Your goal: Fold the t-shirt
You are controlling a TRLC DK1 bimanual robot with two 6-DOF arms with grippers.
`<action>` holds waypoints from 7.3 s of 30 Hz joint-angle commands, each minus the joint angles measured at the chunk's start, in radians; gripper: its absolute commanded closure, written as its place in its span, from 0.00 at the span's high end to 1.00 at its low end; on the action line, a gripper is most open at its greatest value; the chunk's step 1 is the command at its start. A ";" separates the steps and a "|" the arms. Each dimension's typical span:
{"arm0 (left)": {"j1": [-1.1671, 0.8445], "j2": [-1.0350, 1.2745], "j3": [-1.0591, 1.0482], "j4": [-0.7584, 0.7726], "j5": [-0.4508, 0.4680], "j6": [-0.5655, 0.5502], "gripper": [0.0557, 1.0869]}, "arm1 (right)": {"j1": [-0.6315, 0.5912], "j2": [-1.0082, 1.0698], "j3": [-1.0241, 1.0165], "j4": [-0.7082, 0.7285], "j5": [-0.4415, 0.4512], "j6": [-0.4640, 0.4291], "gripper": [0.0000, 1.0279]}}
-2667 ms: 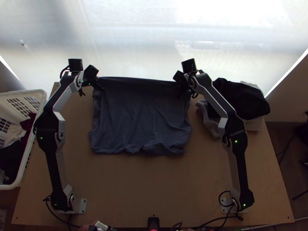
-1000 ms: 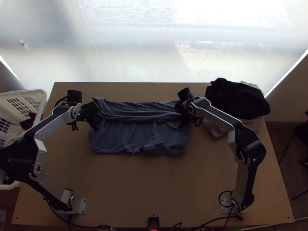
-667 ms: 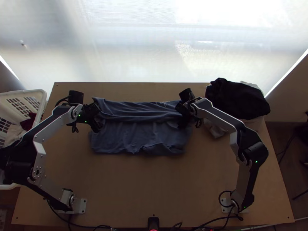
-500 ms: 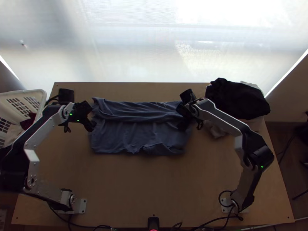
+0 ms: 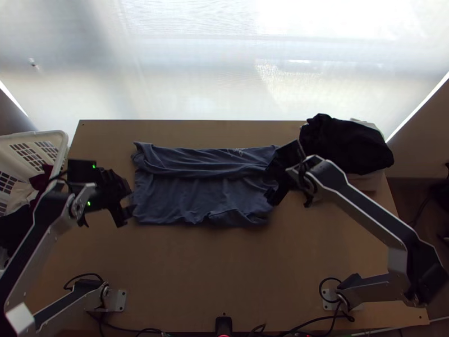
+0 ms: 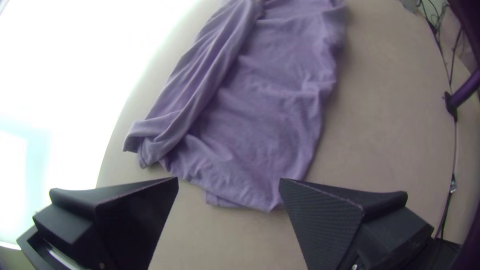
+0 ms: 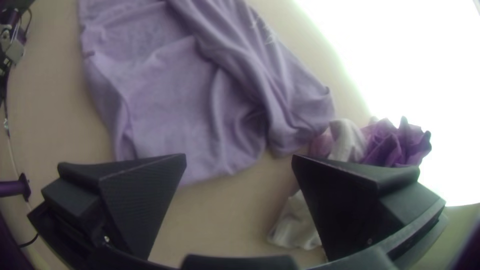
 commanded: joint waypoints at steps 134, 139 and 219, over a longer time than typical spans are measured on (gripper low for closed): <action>-0.078 0.560 -0.041 0.494 -0.056 0.129 0.04 | -0.062 0.275 -0.022 0.015 -0.174 -0.226 0.03; -0.047 0.560 -0.005 0.481 -0.057 0.060 0.07 | -0.059 0.284 -0.018 0.045 -0.167 -0.198 0.13; -0.575 -0.410 -0.463 0.304 -0.458 -0.431 0.96 | 0.287 0.142 -0.346 0.883 0.341 -0.333 0.03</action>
